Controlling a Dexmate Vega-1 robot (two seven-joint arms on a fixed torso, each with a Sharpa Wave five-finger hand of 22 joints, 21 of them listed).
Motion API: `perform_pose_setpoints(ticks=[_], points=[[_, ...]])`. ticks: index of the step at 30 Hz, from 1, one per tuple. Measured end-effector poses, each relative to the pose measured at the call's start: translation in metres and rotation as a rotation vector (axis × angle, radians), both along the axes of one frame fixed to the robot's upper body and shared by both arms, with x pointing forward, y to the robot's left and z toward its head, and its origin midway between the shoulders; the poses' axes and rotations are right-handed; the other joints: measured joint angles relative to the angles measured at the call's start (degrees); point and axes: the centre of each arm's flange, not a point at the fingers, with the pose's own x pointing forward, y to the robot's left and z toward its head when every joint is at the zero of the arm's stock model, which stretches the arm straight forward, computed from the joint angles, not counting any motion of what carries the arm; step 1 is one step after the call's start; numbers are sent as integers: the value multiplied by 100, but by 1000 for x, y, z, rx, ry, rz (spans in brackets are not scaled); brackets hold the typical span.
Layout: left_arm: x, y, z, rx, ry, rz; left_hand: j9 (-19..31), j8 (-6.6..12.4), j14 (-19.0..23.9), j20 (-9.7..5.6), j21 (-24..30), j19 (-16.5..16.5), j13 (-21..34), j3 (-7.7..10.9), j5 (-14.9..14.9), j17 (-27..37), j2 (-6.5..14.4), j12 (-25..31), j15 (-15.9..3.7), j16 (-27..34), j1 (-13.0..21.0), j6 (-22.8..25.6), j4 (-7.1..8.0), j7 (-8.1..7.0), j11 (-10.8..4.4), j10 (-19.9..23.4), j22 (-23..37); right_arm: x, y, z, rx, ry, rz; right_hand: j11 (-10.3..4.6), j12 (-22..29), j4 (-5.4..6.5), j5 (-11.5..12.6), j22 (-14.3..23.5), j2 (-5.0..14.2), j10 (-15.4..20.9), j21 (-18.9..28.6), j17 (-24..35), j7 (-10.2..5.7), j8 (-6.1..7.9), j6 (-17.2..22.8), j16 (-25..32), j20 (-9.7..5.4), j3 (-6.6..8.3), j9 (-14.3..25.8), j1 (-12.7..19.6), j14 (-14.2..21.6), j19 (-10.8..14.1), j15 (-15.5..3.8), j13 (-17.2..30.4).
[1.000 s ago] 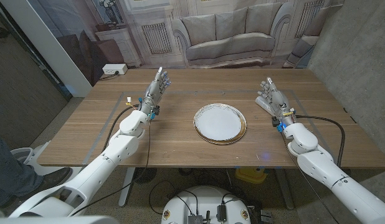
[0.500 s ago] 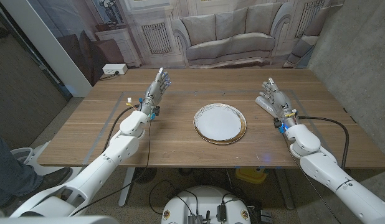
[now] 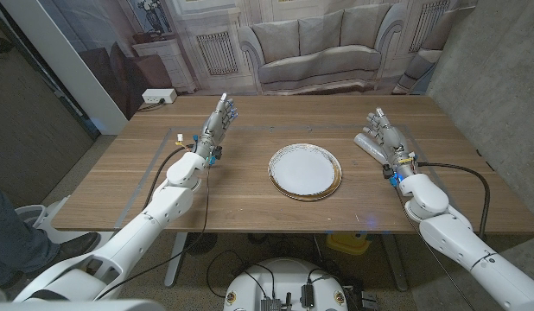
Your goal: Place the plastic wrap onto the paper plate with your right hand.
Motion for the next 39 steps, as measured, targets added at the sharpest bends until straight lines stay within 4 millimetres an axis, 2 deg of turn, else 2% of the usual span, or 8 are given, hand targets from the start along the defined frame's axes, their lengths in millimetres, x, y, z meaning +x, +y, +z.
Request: perform_pose_setpoints(ticks=[8, 17, 39], points=[[2, -2, 1, 1, 0, -4, 0, 0, 30, 0, 0, 0, 0, -25, 0, 0, 15, 0, 30, 0, 15, 9, -24, -10, -32, 32, 0, -8, -7, 1, 2, -7, -18, 10, 0, 0, 0, 0, 0, 10, -22, 0, 0, 0, 0, 0, -15, 0, 0, 0, 23, 15, 23, 0], [3, -5, 2, 1, -3, -12, 0, 0, 30, 0, 0, 0, 0, -25, 0, 0, 54, 0, 30, 0, 53, 40, -24, 22, 0, 63, 0, -16, -14, 2, -6, -8, -44, 40, 0, 0, 0, 0, 1, 43, -44, 0, 0, 0, 0, 0, -4, 0, 0, -1, 41, 25, 41, 0], [3, -6, 3, 3, -3, -15, 29, 0, 61, 0, 0, 0, 0, -25, 0, 0, 52, 0, -1, 0, 53, 70, -24, -8, 0, 62, 0, -33, -26, 2, -29, 2, -122, 10, 0, -16, -45, -1, 54, 71, -111, 0, -31, -3, 30, 0, -4, -16, 0, -9, 72, 24, 10, 0]])
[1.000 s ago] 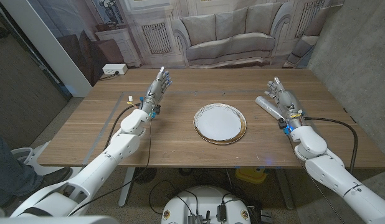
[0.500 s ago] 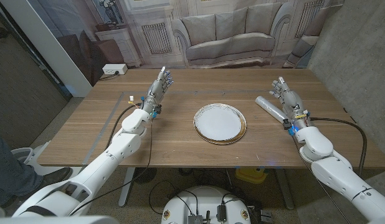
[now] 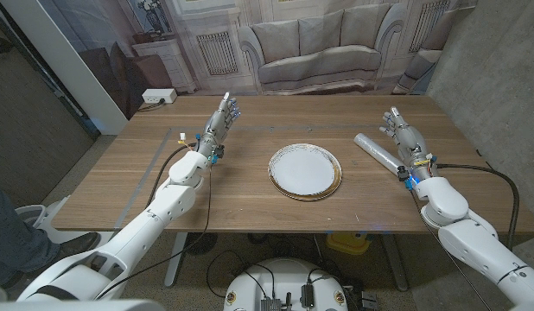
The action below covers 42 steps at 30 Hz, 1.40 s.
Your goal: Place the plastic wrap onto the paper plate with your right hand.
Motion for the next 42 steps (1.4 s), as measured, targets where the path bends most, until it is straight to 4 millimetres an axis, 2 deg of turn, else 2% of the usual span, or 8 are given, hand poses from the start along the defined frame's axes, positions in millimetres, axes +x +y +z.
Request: perform_pose_setpoints(ticks=[13, 23, 42], points=[[1, -1, 1, 5, 3, -3, -1, 0, 0, 0, 0, 0, 0, -24, 0, 0, -42, 0, 0, 0, 76, 31, -24, 32, -31, 31, 0, -8, -3, 1, -15, -3, -40, -41, 0, -15, 0, 0, -1, 40, -1, 0, -22, 0, 22, 0, 0, -15, 0, 1, 41, 63, -41, 0], [2, 0, -1, 5, 7, -2, -1, 0, 26, 0, 0, 0, 0, -24, 0, 0, -14, 0, 26, 0, 58, 61, -24, 62, 0, 61, 0, -15, -1, 5, -37, -7, -61, -41, 0, -15, 0, 0, -1, 40, -42, 0, -22, 0, 21, 0, 0, -15, 0, 1, 40, 63, -40, 0], [4, 1, -4, -2, 9, -5, -2, 0, 56, 0, 0, 0, 0, -23, 0, 0, 9, 0, -5, 0, 81, 60, -23, 62, 0, 60, 0, -21, -1, 6, -132, 37, -205, -41, 0, -30, 0, 0, 16, 40, -87, 0, -42, 0, 42, -23, 0, 1, 0, 18, 40, 62, -40, 0]])
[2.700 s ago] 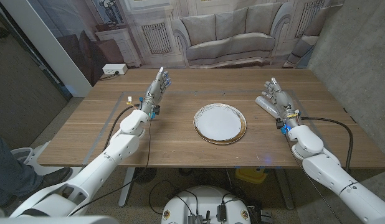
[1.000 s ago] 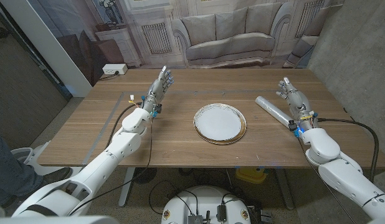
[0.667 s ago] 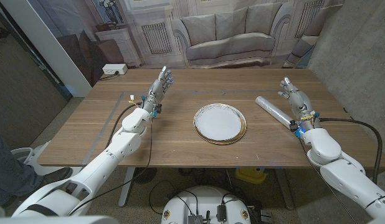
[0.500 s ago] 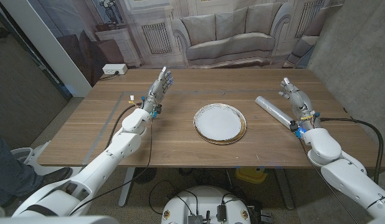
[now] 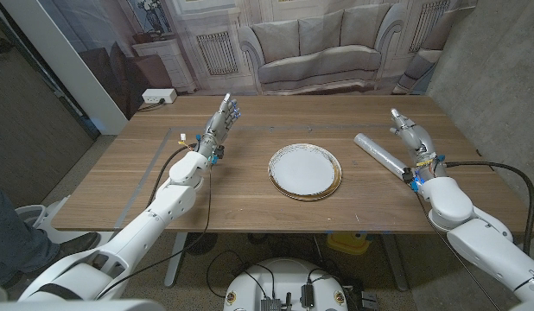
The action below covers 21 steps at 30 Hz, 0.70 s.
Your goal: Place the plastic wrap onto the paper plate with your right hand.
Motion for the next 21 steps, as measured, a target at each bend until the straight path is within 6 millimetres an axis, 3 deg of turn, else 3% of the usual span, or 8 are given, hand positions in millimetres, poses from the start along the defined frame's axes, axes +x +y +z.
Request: perform_pose_setpoints(ticks=[21], points=[[2, 1, 0, -7, -2, -1, 0, 0, 0, 0, 0, 0, 0, -17, 0, 0, 15, 0, 0, 0, 16, 31, -17, -32, 0, -1, 0, -8, 8, 7, -103, 15, -123, 0, 0, -44, 0, 0, -11, 63, -88, 0, -9, 0, 52, 0, 0, -4, 0, 52, 32, 0, -32, 0]])
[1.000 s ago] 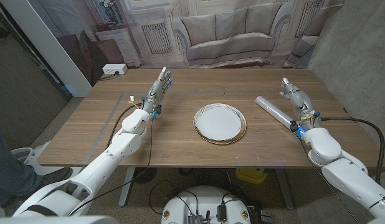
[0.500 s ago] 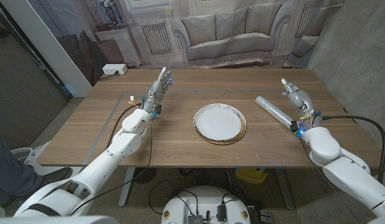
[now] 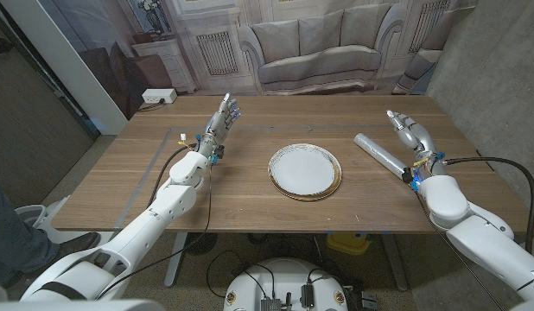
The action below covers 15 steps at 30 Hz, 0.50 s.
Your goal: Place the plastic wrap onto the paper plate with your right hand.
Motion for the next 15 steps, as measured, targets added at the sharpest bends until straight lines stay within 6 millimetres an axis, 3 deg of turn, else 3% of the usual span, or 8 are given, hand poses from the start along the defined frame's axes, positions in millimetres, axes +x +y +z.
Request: perform_pose_setpoints(ticks=[15], points=[[-2, 2, -4, -4, 3, 3, 0, 0, 70, -32, 0, 32, 0, -16, 0, 0, 37, 0, 24, 0, 37, 42, -16, 43, 31, 74, 0, -5, 5, 5, -79, 20, -87, -31, 0, 0, 0, 0, 22, 30, -35, 0, -31, 0, 30, 0, 9, 0, 0, 22, 31, 53, -31, 0]])
